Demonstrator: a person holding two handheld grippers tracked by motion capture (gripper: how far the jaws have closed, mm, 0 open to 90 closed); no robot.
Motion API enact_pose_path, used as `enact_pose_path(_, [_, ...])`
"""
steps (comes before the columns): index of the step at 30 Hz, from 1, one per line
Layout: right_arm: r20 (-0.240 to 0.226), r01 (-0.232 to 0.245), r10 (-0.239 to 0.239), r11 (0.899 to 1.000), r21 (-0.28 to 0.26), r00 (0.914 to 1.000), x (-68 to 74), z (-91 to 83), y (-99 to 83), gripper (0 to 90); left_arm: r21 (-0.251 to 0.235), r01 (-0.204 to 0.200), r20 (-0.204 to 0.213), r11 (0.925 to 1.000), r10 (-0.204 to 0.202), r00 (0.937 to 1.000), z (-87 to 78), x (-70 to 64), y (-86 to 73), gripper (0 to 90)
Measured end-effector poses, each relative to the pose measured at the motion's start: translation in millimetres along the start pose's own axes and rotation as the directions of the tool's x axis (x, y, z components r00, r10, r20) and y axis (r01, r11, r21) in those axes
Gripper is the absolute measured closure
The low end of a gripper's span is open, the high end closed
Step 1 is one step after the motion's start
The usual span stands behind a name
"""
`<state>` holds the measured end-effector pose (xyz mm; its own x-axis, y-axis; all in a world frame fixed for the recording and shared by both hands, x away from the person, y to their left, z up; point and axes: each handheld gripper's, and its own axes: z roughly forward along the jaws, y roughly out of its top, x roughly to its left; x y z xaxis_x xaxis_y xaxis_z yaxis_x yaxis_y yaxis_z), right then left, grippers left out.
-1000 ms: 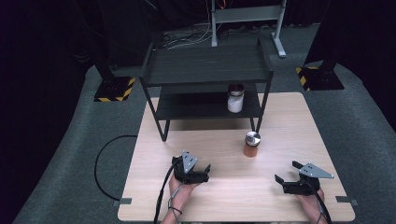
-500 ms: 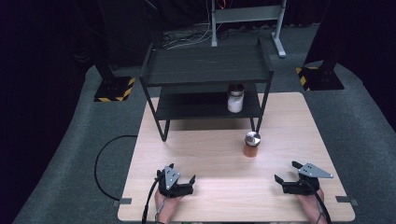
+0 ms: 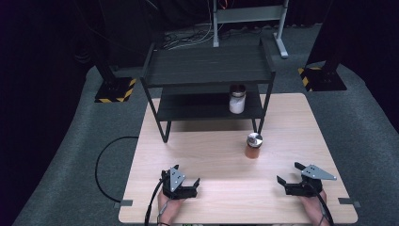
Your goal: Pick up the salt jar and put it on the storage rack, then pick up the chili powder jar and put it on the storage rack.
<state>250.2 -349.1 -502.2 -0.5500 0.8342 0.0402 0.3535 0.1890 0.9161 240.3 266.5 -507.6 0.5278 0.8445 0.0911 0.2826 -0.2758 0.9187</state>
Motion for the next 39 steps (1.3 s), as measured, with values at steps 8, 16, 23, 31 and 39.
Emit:
enact_pose_path(8, [-0.002,0.000,0.000,1.000,-0.003,1.0000,-0.6,-0.3,-0.3,1.0,-0.089,0.121,-0.026,0.9887,-0.124,0.9920,-10.2,6.8,-15.2,0.5])
enact_pose_path(16, [0.001,0.004,-0.004,1.000,0.003,1.0000,0.3,0.3,0.5,1.0,-0.128,0.166,-0.014,0.9778,-0.169,0.9856,-13.8,11.9,-22.2,0.5])
enact_pose_path(23, [0.001,0.007,-0.007,1.000,0.004,1.0000,0.3,0.4,0.6,1.0,-0.128,0.164,-0.011,0.9782,-0.167,0.9859,-13.8,12.4,-22.2,0.5])
enact_pose_path(31, [0.000,0.008,-0.008,1.000,0.004,1.0000,0.4,0.5,0.6,0.9,-0.120,0.149,-0.012,0.9815,-0.152,0.9883,-13.1,11.4,-20.8,0.4])
enact_pose_path(39, [0.000,0.008,-0.008,1.000,0.007,1.0000,0.6,0.6,1.0,0.9,-0.114,0.141,-0.013,0.9833,-0.144,0.9896,-12.7,11.3,-19.9,0.4])
